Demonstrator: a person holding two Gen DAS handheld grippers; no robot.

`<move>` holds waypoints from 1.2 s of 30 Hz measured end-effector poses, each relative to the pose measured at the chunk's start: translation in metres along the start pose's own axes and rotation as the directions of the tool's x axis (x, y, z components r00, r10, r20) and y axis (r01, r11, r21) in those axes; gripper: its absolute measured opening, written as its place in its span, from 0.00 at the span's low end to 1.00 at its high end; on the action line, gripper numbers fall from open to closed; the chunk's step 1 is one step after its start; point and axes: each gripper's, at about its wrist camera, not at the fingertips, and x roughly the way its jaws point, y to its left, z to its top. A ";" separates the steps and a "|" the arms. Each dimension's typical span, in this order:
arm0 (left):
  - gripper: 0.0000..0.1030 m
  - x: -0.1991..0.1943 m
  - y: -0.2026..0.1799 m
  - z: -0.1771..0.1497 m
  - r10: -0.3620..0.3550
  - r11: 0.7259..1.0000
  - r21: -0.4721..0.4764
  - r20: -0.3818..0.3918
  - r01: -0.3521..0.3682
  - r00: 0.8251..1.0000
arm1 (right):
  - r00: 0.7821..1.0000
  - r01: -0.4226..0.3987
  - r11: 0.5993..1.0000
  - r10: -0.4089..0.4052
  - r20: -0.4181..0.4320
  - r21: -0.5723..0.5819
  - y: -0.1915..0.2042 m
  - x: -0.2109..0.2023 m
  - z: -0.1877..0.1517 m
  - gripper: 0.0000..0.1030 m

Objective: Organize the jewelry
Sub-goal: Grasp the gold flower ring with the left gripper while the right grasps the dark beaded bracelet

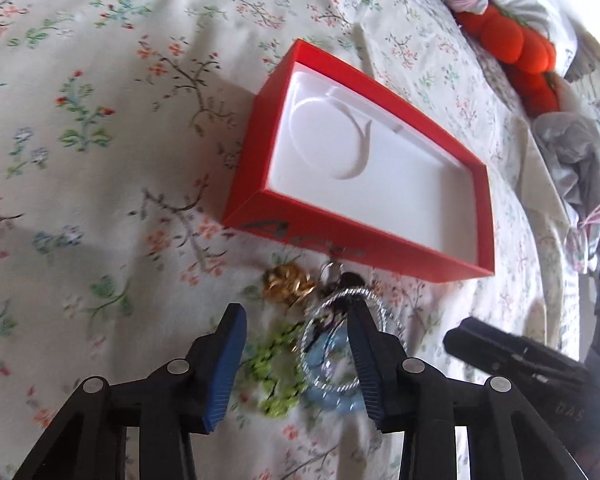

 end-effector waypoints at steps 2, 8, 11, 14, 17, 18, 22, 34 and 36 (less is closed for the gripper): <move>0.43 0.006 -0.002 0.005 0.017 1.000 0.004 0.002 -0.017 1.000 | 1.000 0.002 1.000 -0.002 -0.003 -0.001 0.001 0.003 0.001 0.61; 0.38 0.016 -0.002 0.009 0.076 0.997 -0.002 0.012 -0.076 0.997 | 1.000 0.009 1.000 -0.009 -0.003 -0.014 0.005 0.006 0.003 0.61; 0.26 0.020 0.001 0.009 0.075 0.997 -0.014 0.009 -0.075 0.997 | 1.000 0.011 1.000 -0.011 -0.002 -0.013 0.005 0.007 0.003 0.61; 0.23 0.017 0.001 0.009 0.087 0.996 -0.012 0.038 -0.086 0.995 | 1.000 0.014 1.000 -0.014 -0.001 -0.015 0.005 0.008 0.003 0.61; 0.09 0.010 -0.001 0.008 0.100 0.995 0.003 0.058 -0.100 0.993 | 1.000 0.011 1.000 -0.011 -0.002 -0.009 0.006 0.008 0.001 0.61; 0.08 0.008 -0.001 0.008 0.102 0.995 0.007 0.057 -0.102 0.993 | 1.000 0.008 1.000 -0.008 -0.002 -0.009 0.007 0.009 0.001 0.60; 0.08 0.004 0.004 0.006 0.112 0.994 0.006 0.047 -0.112 0.993 | 1.000 0.003 1.000 -0.003 -0.008 -0.021 0.013 0.012 0.001 0.47; 0.08 -0.011 0.014 0.001 0.113 0.994 0.001 0.052 -0.114 0.992 | 0.998 -0.042 0.999 0.042 -0.045 -0.011 0.020 0.036 0.006 0.26; 0.08 -0.012 0.014 0.000 0.112 0.994 0.003 0.050 -0.113 0.992 | 0.998 -0.047 0.999 0.047 -0.040 -0.013 0.019 0.036 0.007 0.25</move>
